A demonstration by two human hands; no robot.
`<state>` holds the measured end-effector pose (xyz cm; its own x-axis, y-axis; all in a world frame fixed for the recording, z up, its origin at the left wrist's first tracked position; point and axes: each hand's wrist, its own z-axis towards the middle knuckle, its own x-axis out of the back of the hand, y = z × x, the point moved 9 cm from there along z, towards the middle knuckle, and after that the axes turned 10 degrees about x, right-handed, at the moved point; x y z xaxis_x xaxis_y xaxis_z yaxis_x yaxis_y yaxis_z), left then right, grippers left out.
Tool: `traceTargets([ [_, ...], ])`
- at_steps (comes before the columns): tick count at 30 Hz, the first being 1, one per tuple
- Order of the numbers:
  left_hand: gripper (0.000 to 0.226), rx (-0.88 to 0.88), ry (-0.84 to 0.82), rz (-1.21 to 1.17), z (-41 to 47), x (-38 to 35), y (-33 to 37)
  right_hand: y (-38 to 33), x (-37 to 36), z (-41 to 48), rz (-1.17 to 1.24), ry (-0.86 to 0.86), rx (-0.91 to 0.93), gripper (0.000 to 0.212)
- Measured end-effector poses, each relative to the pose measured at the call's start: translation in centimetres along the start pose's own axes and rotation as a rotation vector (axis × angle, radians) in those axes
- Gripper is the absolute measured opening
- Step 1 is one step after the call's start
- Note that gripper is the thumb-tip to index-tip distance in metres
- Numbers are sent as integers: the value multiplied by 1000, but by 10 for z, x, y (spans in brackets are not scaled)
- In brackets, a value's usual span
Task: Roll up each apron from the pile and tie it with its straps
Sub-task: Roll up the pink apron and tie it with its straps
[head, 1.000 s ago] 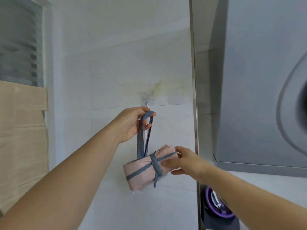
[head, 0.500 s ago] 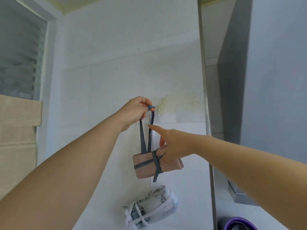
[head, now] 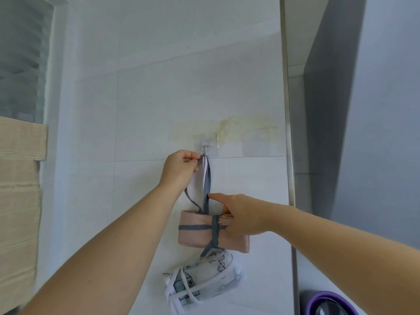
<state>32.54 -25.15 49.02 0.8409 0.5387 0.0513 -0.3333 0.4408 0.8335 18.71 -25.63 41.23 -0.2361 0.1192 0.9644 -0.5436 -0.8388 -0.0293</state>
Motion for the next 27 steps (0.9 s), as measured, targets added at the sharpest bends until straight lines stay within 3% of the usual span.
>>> traceTargets([
  [5,20,0,-34,105,-31,2,-40,-13,-10,-14,-70,201,71,52],
  [8,13,10,3,139,-59,14,-73,-17,-21,-17,-158,234,128,44],
  [12,16,196,39,71,-98,32,-126,-19,-24,-17,-200,246,140,43],
  [16,19,311,-177,166,-109,28,-166,-23,-21,-18,-99,259,109,37],
  [19,52,391,-332,288,-119,21,-182,-27,-21,-16,-81,255,93,38],
  [22,70,428,-278,398,-121,24,-187,-32,-22,-12,-78,248,94,38],
  [27,97,709,-222,-18,-131,33,-222,-29,-22,-10,-111,202,61,37],
])
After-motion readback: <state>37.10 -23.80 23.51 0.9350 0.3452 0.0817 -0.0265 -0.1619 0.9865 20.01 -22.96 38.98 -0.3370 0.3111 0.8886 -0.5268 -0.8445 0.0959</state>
